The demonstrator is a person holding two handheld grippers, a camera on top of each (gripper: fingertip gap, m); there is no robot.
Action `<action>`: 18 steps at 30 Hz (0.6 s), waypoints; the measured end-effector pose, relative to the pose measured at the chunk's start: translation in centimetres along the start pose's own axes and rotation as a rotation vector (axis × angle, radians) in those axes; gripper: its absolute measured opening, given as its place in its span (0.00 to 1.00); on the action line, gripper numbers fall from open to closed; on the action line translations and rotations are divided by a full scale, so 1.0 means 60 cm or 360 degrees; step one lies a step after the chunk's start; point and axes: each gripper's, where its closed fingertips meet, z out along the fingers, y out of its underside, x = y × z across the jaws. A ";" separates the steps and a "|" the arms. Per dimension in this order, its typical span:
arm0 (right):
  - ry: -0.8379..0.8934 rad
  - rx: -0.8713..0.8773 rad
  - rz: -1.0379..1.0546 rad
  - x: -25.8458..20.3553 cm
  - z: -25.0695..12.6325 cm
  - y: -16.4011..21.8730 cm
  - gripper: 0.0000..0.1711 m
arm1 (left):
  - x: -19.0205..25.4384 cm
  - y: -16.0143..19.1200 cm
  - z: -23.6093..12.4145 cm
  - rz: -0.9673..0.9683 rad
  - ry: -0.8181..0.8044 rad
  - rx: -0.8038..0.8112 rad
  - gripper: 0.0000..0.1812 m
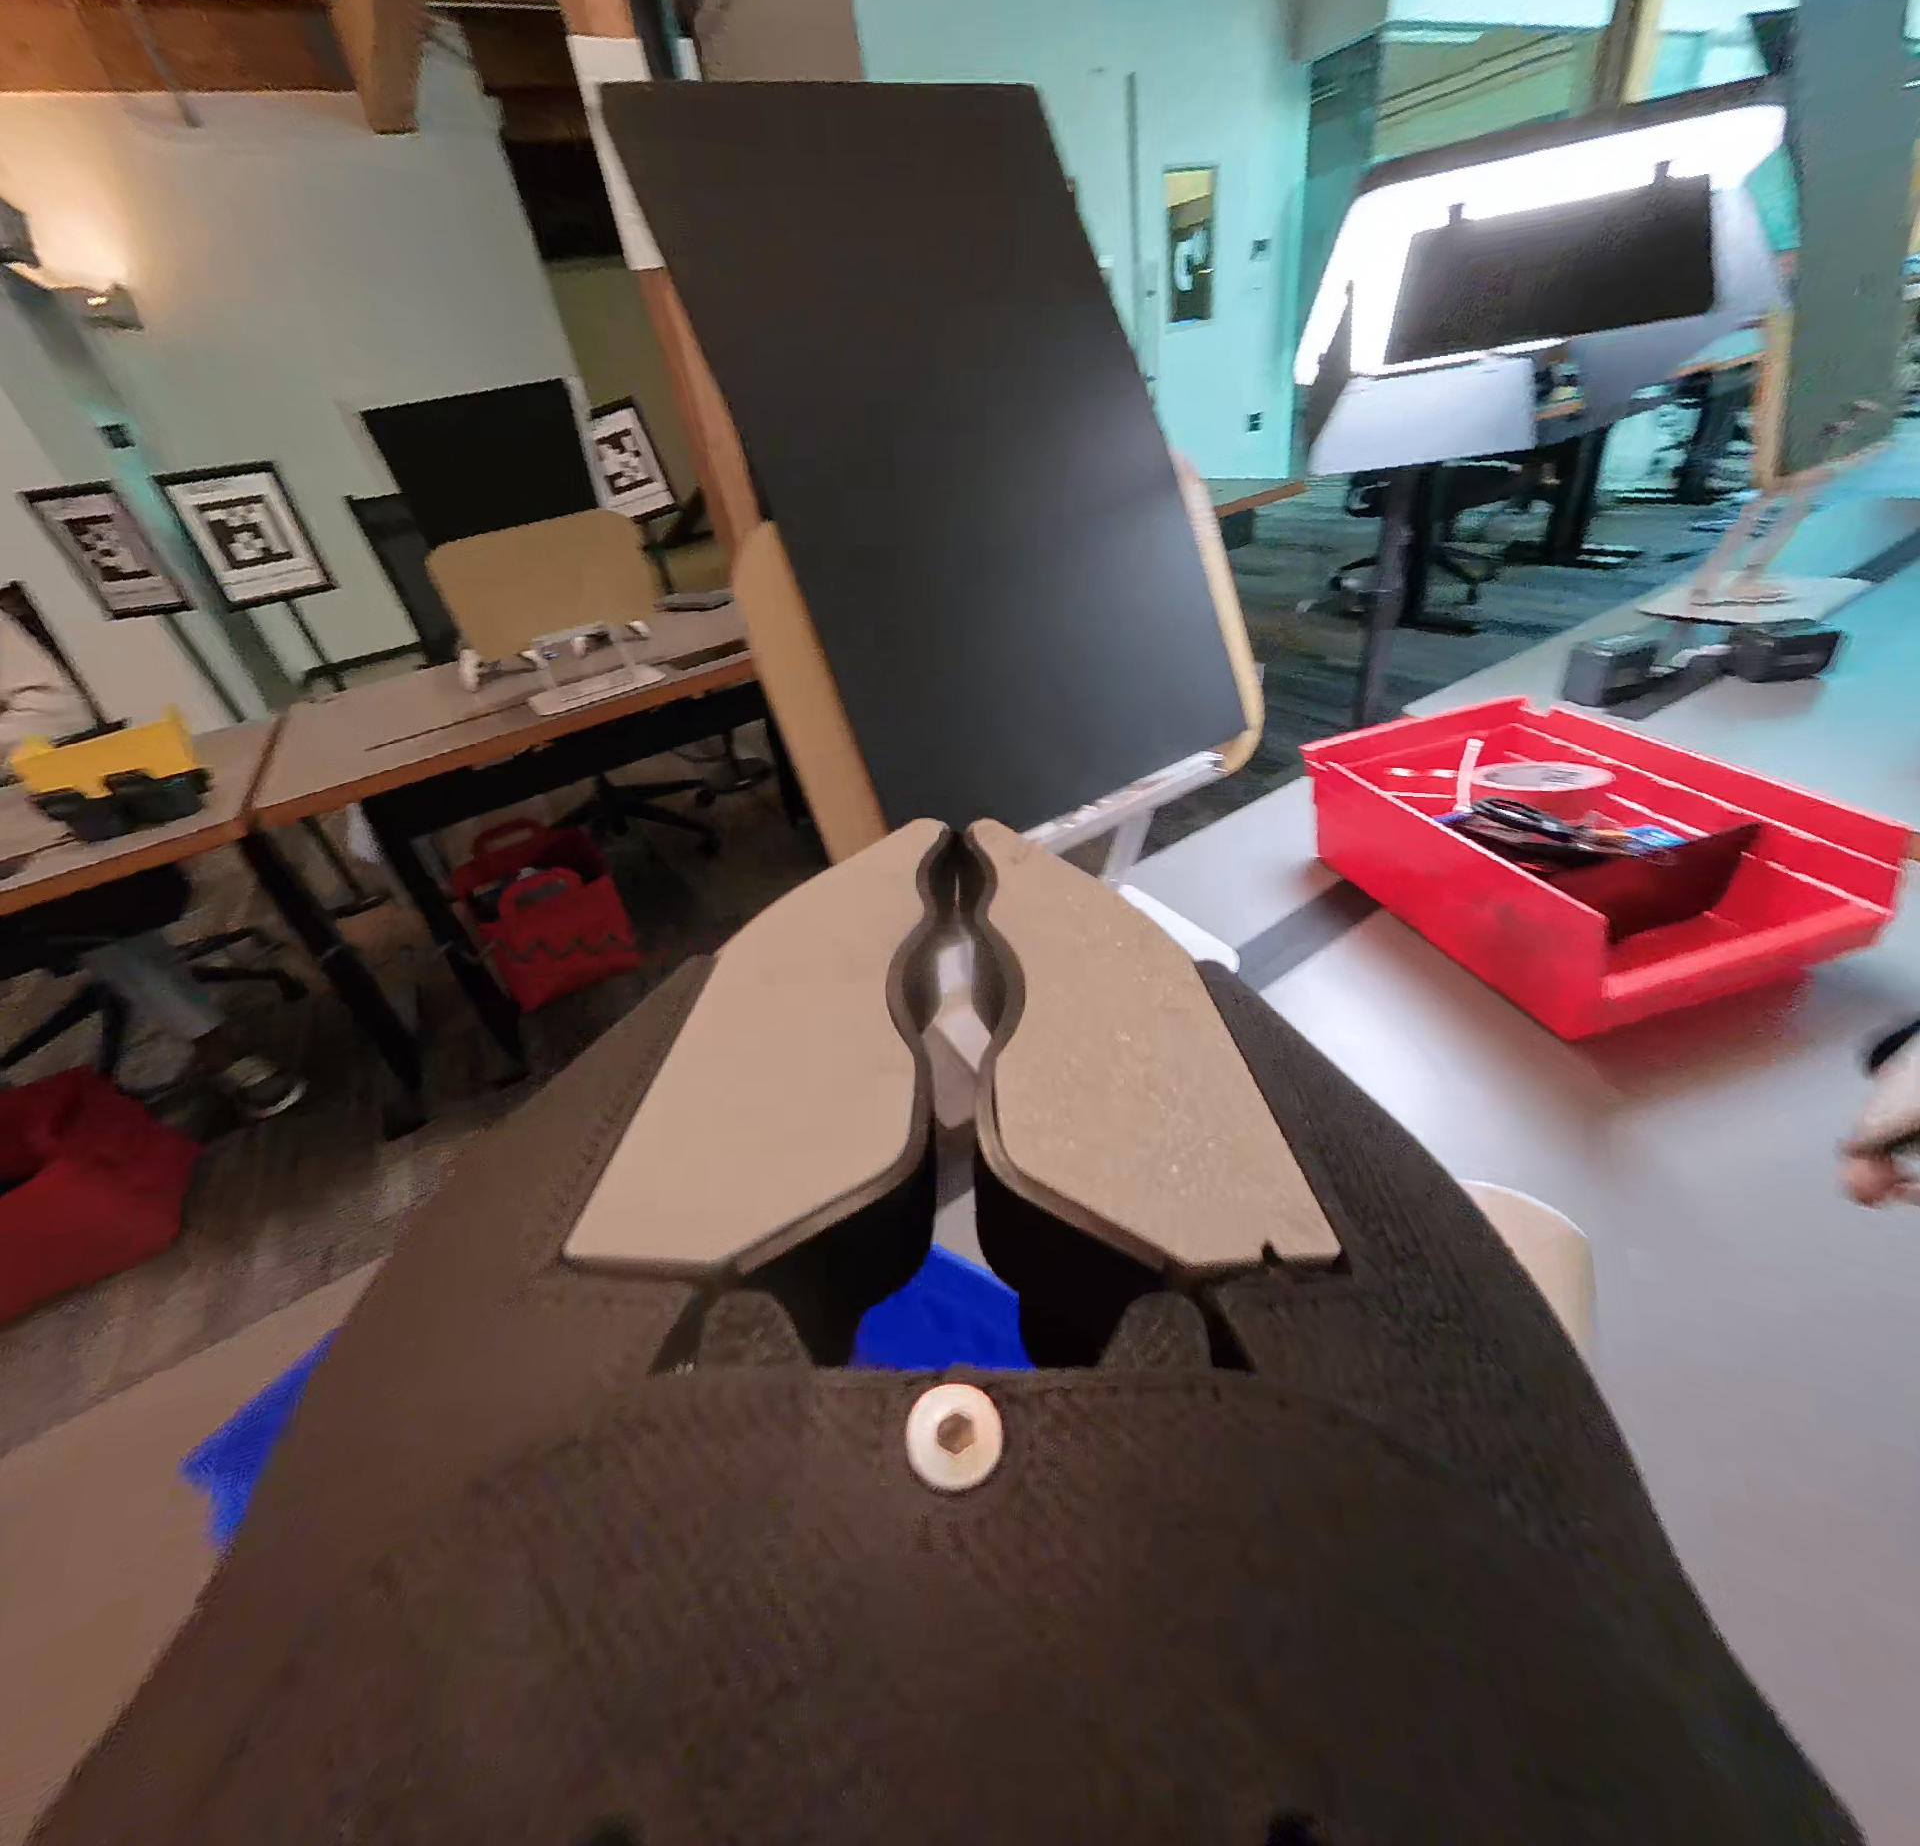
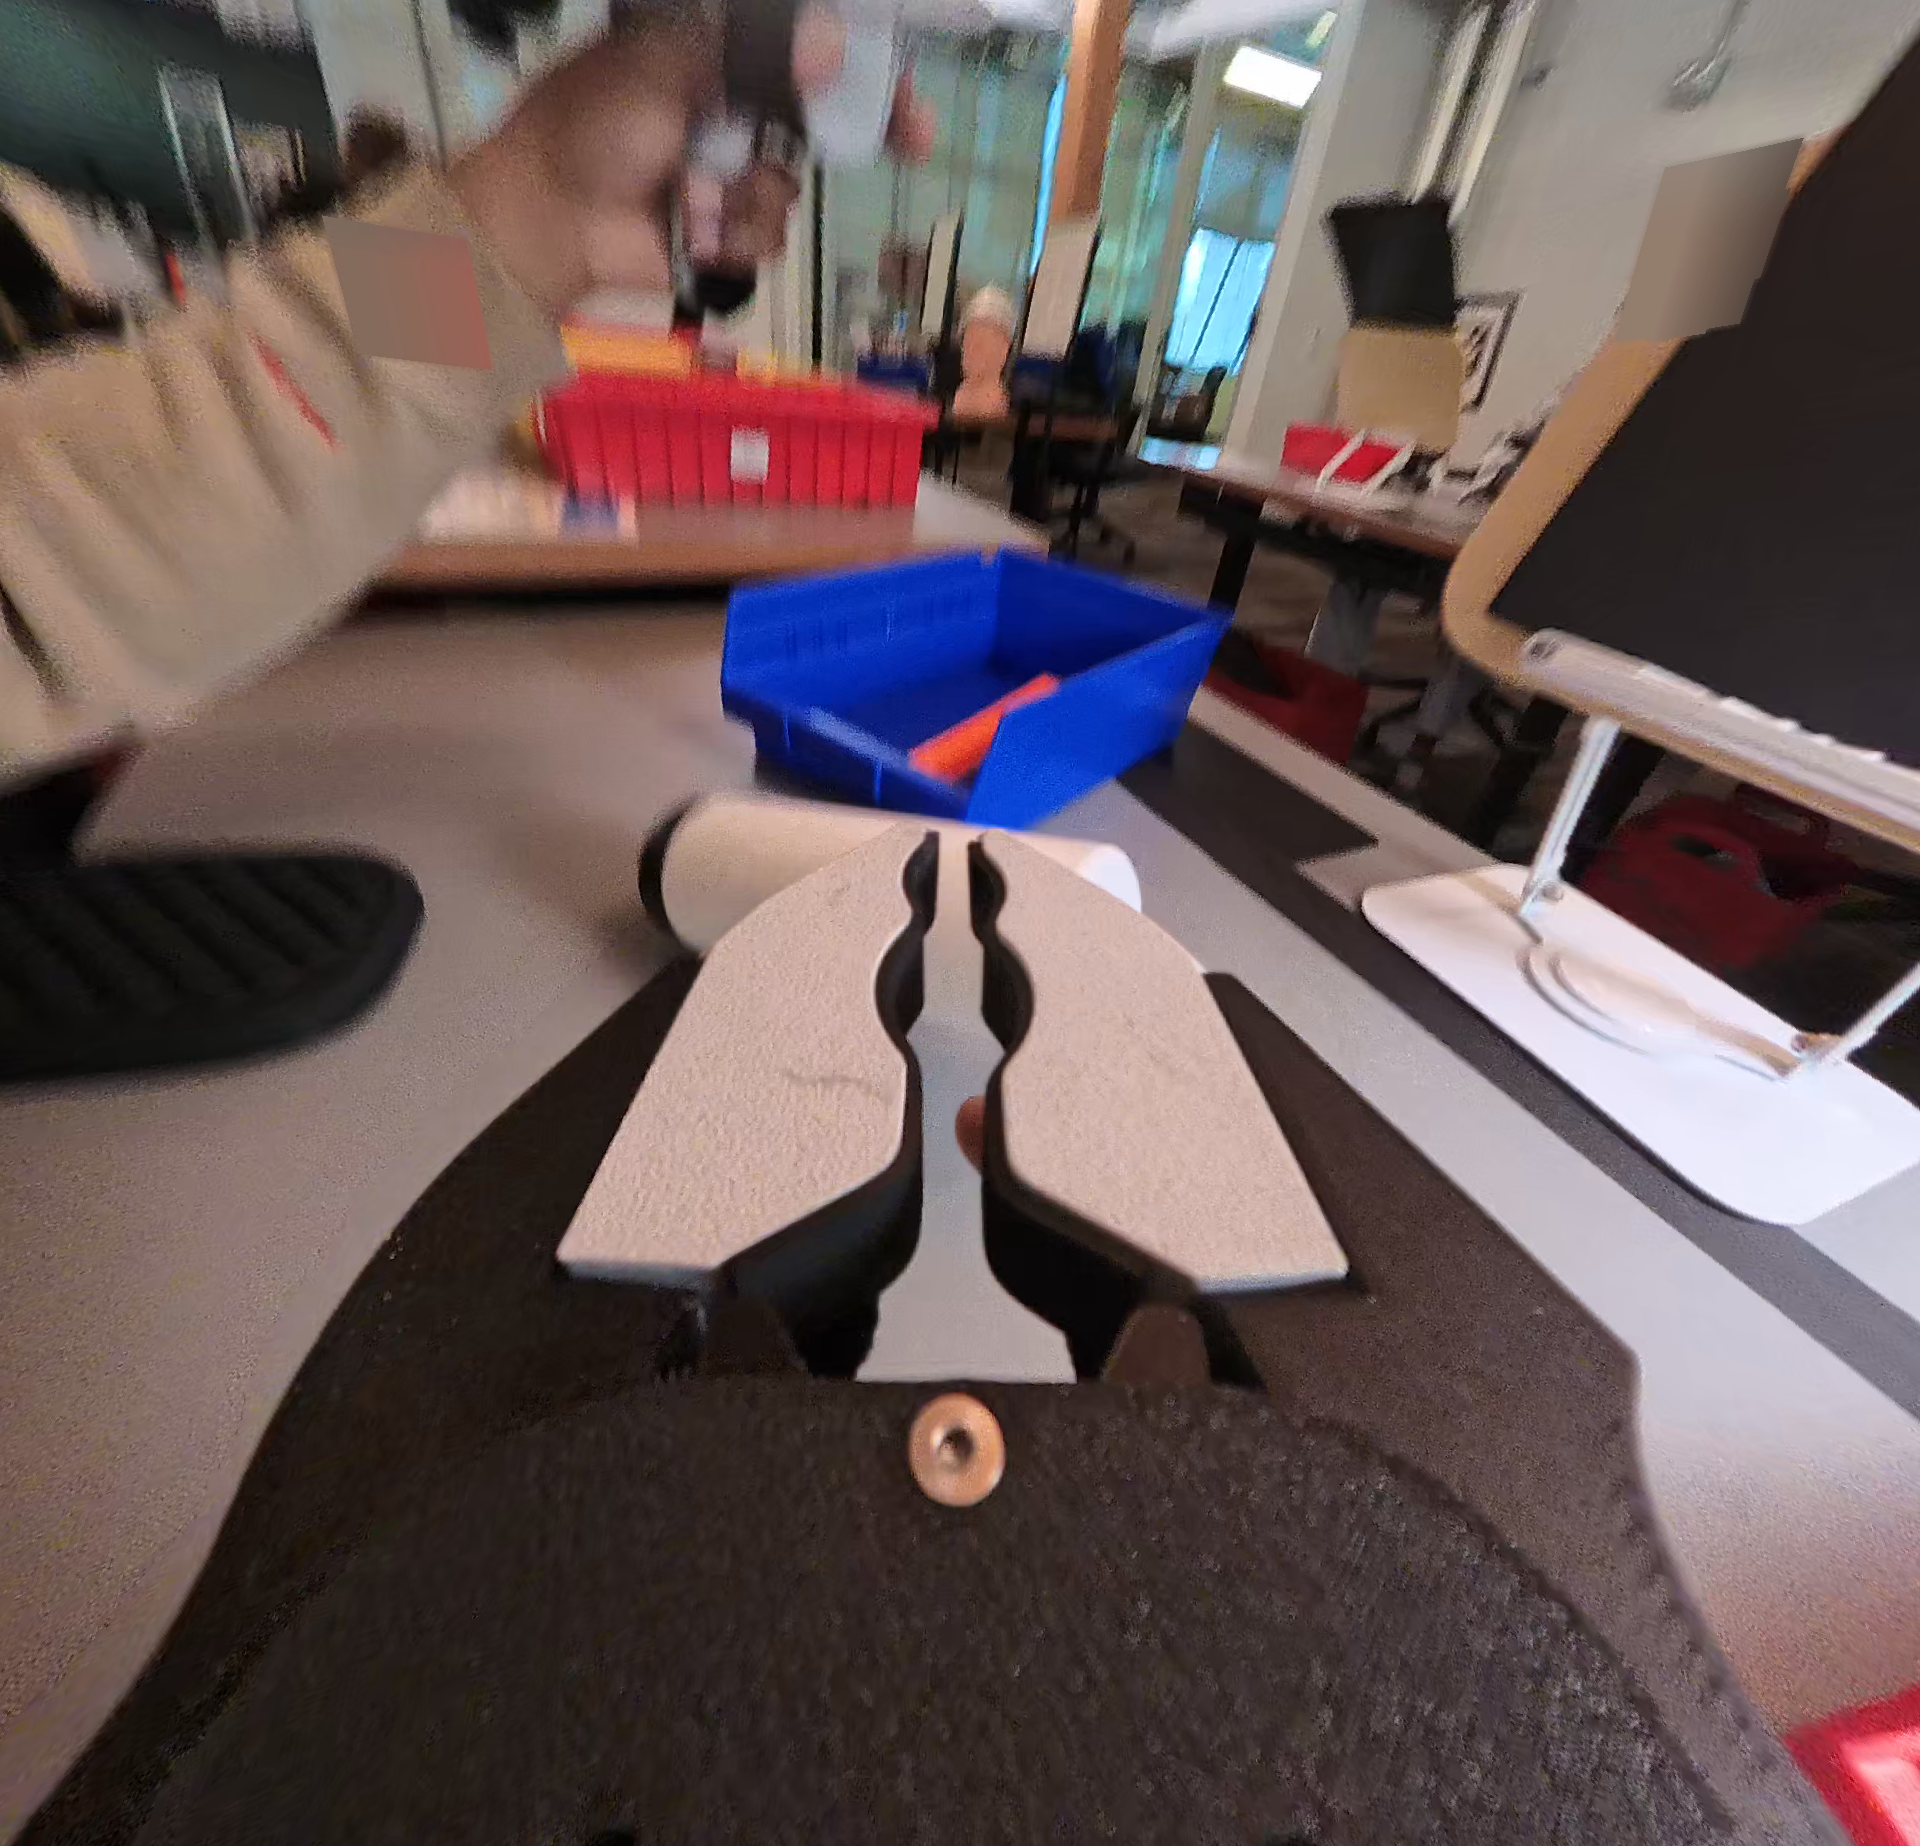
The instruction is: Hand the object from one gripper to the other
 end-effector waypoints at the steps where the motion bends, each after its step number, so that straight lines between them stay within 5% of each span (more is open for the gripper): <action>1: -0.0024 -0.0120 -0.0084 -0.002 0.005 0.025 0.06 | 0.021 0.009 -0.003 0.0005 0.0050 0.0002 0.00; 9: -0.0096 -0.0542 -0.0605 -0.029 0.022 0.120 0.28 | 0.146 0.103 -0.022 0.0026 0.0400 -0.0121 0.01; 18: -0.0151 -0.0595 -0.0702 -0.048 0.023 0.135 0.32 | 0.190 0.162 -0.028 0.0068 0.0593 -0.0353 0.09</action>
